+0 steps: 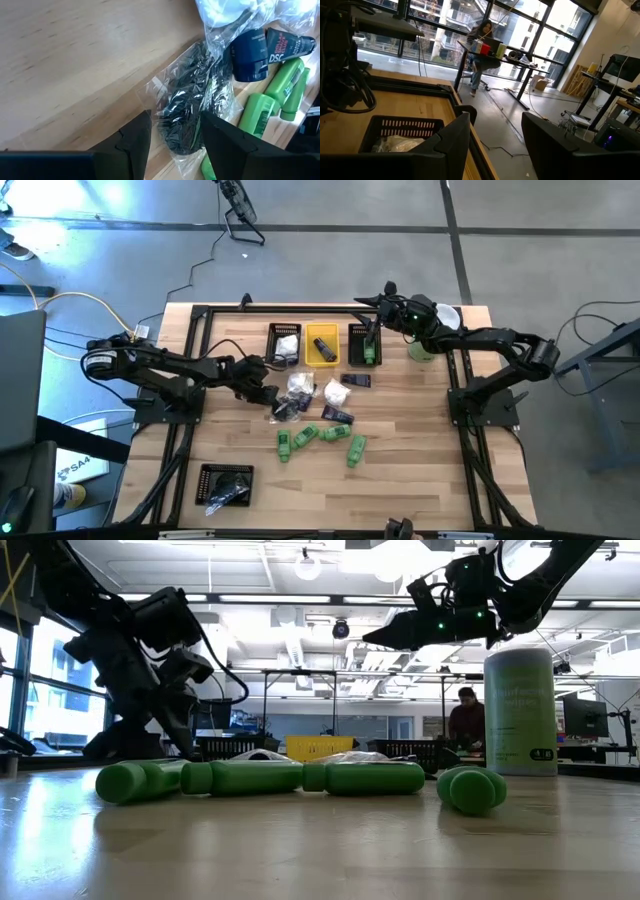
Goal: Pick & Place Travel size toiletries
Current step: Put the black hairbrush into the bottom black bin
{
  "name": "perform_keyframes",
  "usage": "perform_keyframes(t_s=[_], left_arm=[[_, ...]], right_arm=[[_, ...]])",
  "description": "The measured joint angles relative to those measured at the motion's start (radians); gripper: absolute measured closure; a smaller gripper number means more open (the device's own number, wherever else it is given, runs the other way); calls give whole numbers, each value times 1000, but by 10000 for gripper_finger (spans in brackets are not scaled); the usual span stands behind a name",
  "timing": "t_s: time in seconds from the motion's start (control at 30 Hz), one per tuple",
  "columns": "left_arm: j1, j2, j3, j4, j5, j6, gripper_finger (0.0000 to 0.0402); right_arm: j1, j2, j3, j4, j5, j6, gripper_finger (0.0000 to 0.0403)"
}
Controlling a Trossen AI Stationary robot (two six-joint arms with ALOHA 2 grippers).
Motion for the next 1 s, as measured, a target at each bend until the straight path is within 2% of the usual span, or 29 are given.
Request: perform_keyframes(t_s=[0.1, 0.37, 0.53, 0.83, 1.0], left_arm=[[0, 0, 0, 4, 0, 1, 251], [0, 0, 0, 13, 0, 3, 330], [0, 0, 0, 13, 0, 3, 364], [0, 0, 0, 13, 0, 5, 398], [0, 0, 0, 13, 26, 29, 400]], right_arm=[[0, 0, 0, 0, 0, 0, 230], [0, 0, 0, 0, 0, 0, 230], [0, 0, 0, 0, 0, 0, 230], [0, 0, 0, 0, 0, 0, 230], [0, 0, 0, 0, 0, 0, 230]])
